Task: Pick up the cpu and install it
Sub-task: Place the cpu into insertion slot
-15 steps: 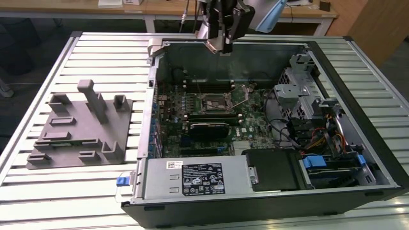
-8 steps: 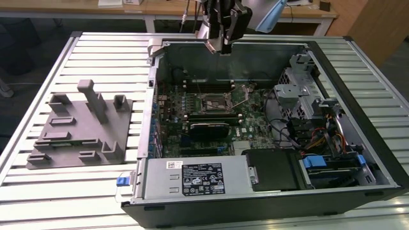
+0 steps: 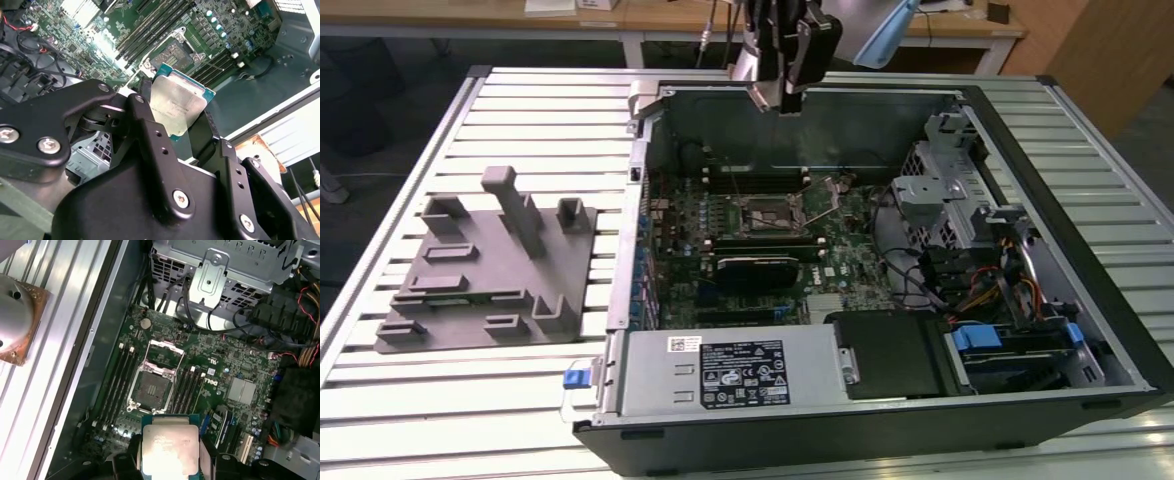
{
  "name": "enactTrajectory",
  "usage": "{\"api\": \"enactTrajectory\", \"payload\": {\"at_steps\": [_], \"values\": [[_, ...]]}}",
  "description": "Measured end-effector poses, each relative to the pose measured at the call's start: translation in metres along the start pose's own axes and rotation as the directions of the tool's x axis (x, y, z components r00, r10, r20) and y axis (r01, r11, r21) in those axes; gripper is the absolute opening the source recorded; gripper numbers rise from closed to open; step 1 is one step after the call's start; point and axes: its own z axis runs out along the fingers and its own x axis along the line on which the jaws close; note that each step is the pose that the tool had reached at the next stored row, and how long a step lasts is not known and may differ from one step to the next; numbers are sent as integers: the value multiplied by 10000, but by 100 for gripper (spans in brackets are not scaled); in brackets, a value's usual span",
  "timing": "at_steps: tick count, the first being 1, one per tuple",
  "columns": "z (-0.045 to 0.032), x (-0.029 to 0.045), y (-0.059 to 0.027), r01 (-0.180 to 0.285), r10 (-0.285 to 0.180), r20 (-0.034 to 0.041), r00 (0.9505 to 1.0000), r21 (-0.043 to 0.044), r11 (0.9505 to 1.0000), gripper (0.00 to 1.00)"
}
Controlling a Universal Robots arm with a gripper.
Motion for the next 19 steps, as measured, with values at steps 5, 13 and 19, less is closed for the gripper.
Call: {"api": "enactTrajectory", "payload": {"at_steps": [5,13,19], "values": [[12,4,1,-228,228,8,9997,3,9997,54],[29,8,2,-574,574,21,9983,6,9983,54],[40,13,3,-879,879,32,9961,9,9961,54]]}}
